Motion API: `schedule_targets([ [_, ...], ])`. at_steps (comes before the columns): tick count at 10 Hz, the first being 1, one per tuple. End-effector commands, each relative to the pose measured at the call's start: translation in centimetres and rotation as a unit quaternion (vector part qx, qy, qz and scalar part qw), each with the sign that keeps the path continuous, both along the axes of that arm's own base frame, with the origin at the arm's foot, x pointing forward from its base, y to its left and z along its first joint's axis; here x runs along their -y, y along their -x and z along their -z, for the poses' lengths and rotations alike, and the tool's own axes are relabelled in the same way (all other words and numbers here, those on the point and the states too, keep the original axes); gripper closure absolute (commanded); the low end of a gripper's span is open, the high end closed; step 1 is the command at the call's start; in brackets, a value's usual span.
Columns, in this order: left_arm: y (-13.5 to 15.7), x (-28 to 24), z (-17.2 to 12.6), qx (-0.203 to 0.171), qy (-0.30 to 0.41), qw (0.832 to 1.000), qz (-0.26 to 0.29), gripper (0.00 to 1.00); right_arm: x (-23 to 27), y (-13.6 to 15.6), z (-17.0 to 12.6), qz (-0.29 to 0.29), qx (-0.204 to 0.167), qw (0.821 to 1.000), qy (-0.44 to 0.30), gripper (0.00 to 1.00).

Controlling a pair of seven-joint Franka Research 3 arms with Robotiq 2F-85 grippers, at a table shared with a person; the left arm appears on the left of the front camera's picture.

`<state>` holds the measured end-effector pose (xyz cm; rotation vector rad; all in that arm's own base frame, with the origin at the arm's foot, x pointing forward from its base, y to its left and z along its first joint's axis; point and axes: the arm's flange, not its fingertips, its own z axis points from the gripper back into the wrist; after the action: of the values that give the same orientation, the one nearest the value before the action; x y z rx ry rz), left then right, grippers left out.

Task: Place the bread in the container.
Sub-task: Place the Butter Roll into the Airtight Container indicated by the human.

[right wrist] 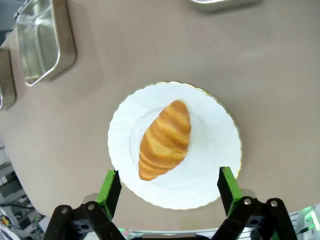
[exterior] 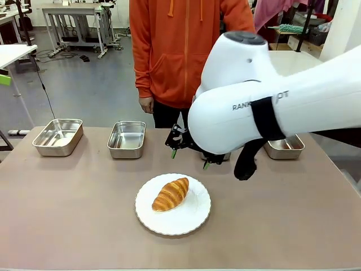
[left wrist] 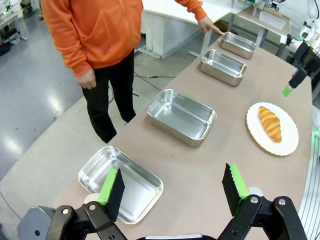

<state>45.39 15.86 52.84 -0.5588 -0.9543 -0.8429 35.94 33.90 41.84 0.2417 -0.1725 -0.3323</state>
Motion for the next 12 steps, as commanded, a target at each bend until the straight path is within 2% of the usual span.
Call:
schedule_targets([
  [1,0.1,0.1,-0.2,0.004,0.002,1.000,0.001,0.00,-3.2,-1.7,1.6,0.055,-0.026,0.998,0.006,0.00],
  [3,0.1,0.1,-0.2,0.004,0.002,1.000,0.001,0.00,-4.6,-2.2,2.8,0.098,-0.049,0.994,0.009,0.00],
  [6,0.1,0.1,-0.2,0.004,0.002,1.000,0.001,0.00,-6.3,-2.6,5.3,0.119,-0.091,0.988,0.026,0.00],
  [12,0.1,0.1,-0.2,0.004,0.002,1.000,0.001,0.00,-6.7,-1.9,8.4,0.130,-0.120,0.983,0.053,0.00],
])
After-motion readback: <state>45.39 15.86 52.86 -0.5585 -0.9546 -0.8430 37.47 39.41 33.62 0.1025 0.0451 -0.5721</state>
